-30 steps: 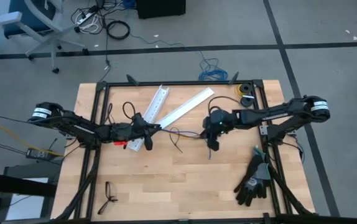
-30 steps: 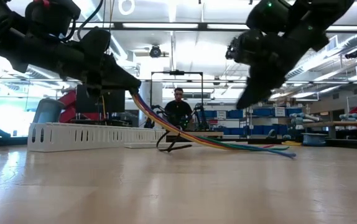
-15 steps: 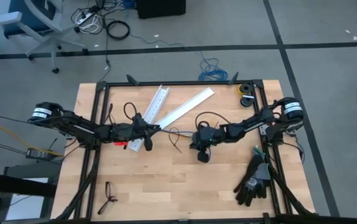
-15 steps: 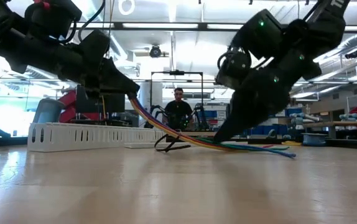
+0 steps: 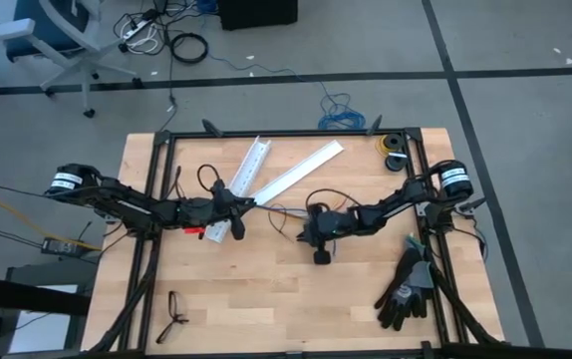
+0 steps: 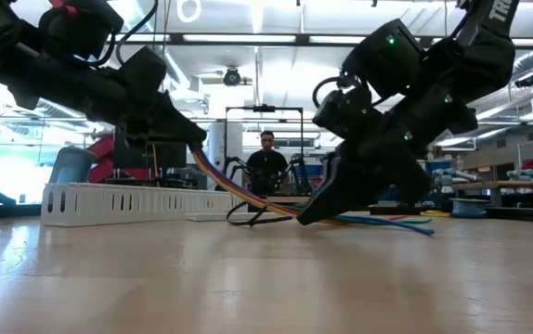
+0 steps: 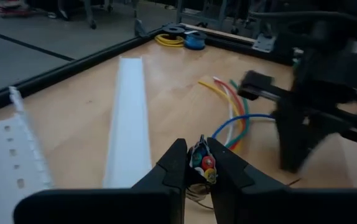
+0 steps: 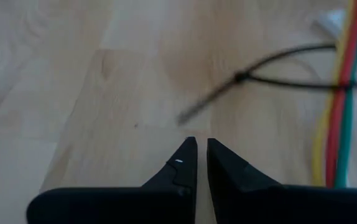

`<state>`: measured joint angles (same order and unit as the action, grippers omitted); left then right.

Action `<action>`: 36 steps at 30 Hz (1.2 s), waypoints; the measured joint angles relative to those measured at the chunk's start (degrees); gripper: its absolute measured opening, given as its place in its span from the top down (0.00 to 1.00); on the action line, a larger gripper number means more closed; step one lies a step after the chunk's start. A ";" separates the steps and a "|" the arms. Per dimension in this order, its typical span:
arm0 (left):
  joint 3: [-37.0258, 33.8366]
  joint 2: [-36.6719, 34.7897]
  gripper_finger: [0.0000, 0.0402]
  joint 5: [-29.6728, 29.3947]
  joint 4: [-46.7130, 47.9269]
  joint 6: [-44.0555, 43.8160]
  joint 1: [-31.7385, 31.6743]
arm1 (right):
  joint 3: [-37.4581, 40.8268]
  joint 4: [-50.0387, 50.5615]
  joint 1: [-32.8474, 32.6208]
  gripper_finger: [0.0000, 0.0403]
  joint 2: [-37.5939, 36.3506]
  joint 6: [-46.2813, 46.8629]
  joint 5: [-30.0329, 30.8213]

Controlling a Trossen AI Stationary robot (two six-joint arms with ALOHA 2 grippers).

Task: Ziptie cables
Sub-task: Wrap the cable wires with the black zip tie

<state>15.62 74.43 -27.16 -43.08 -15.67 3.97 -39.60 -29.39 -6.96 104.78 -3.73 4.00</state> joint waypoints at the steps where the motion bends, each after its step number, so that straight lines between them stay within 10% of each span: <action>1: 0.00 0.00 0.88 -0.24 0.13 0.01 0.00 | -0.13 -0.29 -0.39 0.94 0.42 -0.97 1.15; 36: 0.00 0.00 0.88 -0.45 -0.09 -1.52 0.00 | -1.79 -7.38 -3.55 0.80 4.78 4.04 6.31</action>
<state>15.62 74.43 -27.62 -43.17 -17.19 3.97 -41.39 -36.78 -10.52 109.56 0.31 10.31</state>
